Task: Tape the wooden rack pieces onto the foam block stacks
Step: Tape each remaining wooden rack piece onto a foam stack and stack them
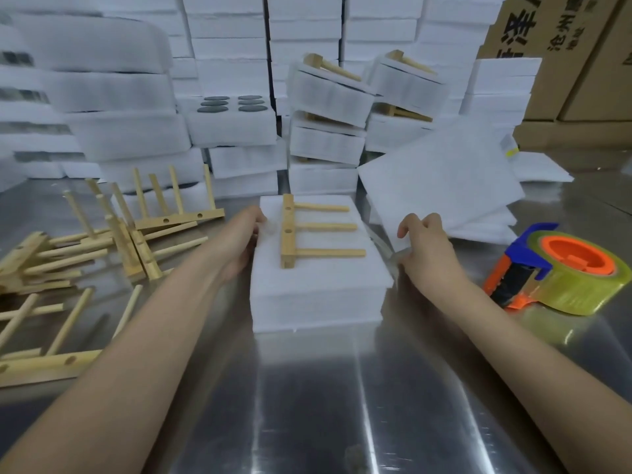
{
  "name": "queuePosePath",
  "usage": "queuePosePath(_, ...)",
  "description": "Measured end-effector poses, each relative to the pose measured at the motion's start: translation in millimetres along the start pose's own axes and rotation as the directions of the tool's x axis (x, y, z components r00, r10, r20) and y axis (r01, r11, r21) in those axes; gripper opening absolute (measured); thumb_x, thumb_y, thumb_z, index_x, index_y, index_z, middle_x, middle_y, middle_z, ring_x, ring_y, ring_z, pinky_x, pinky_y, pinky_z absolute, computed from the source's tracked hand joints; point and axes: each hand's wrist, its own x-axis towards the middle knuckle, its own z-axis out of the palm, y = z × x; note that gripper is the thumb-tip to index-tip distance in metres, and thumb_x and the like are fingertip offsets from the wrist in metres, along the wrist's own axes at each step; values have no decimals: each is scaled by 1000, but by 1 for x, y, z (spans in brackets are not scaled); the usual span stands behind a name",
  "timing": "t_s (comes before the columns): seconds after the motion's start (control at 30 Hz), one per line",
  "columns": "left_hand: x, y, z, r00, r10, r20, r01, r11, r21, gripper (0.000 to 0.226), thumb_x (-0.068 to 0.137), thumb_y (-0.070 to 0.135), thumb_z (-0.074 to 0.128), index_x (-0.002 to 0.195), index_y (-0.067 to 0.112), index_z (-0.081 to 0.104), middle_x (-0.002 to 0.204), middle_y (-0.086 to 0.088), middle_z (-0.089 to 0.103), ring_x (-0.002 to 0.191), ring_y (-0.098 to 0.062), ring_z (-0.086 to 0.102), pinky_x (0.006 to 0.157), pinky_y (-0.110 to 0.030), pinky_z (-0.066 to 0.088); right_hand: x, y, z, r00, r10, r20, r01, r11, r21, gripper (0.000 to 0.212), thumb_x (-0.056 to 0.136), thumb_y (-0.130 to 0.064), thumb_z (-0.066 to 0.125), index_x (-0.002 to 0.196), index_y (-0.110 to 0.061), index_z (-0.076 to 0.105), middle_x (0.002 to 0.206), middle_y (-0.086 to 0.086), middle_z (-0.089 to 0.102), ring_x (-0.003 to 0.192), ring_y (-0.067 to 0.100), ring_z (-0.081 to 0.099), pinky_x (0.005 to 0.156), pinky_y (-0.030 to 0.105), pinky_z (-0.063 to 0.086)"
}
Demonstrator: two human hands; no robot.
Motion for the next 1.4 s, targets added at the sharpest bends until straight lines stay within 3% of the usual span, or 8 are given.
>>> queuePosePath(0.17, 9, 9, 2, 998, -49, 26, 47, 994, 97, 49, 93, 54, 48, 111, 10, 64, 106, -8, 67, 100, -24, 63, 99, -39, 46, 2, 1, 0, 1000, -11, 11, 12, 998, -61, 38, 75, 18, 42, 104, -8, 42, 102, 9, 29, 69, 26, 41, 58, 32, 33)
queuePosePath(0.33, 11, 29, 6, 969, -226, 98, 209, 965, 161, 48, 86, 54, 60, 113, 13, 63, 117, -6, 66, 89, -19, 64, 61, -34, 46, 3, 3, 0, 1000, 8, 28, -7, 999, -36, 37, 77, 16, 43, 103, -9, 41, 101, 7, 29, 68, 23, 38, 55, 32, 31)
queuePosePath(0.53, 15, 40, 6, 942, -311, 127, 274, 930, 247, 56, 91, 45, 55, 136, 13, 52, 138, -9, 55, 114, -25, 57, 64, -35, 47, 4, 4, 0, 999, -4, 33, 5, 999, -53, 36, 75, 17, 40, 101, -8, 41, 100, 7, 29, 67, 24, 38, 56, 33, 31)
queuePosePath(0.8, 15, 41, 20, 953, -239, 188, 179, 940, 290, 44, 105, 31, 25, 129, 3, 51, 127, -15, 59, 109, -26, 58, 88, -37, 46, -1, -6, -2, 999, -36, 29, 40, 985, -169, 38, 75, 20, 38, 103, -5, 42, 103, 13, 30, 73, 33, 48, 65, 40, 42)
queuePosePath(0.97, 13, 45, 17, 943, -285, 172, 248, 947, 204, 27, 98, 30, 38, 116, 12, 43, 109, -17, 54, 103, -30, 53, 99, -36, 37, 0, -17, 9, 977, -189, -97, 150, 937, -315, 31, 81, 15, 46, 93, -13, 40, 95, 13, 31, 49, 18, 23, 51, 32, 30)
queuePosePath(1.07, 8, 36, 18, 939, -276, 205, 277, 961, 24, 52, 86, 39, 51, 126, 6, 44, 114, -13, 52, 106, -27, 51, 102, -35, 39, 2, -10, 13, 995, -100, 14, 100, 944, -314, 16, 96, -7, 40, 98, -17, 28, 98, 8, 22, 52, 15, 20, 54, 30, 26)
queuePosePath(1.23, -11, 15, 20, 957, -73, 281, 116, 983, -141, 49, 88, 47, 55, 122, 12, 62, 119, -13, 68, 108, -27, 65, 90, -42, 54, 1, -2, 11, 990, -139, -40, 131, 978, -162, 15, 91, -5, 48, 106, -7, 44, 96, 8, 25, 53, 18, 28, 50, 31, 24)
queuePosePath(1.4, -22, -5, 1, 995, 103, -8, -100, 942, -320, 32, 88, 43, 50, 92, 15, 66, 79, -8, 73, 74, -24, 68, 70, -31, 53, 7, 19, -19, 996, 24, -81, 1, 957, 292, 41, 78, 7, 65, 107, -14, 46, 105, 13, 44, 66, 17, 47, 57, 17, 36)
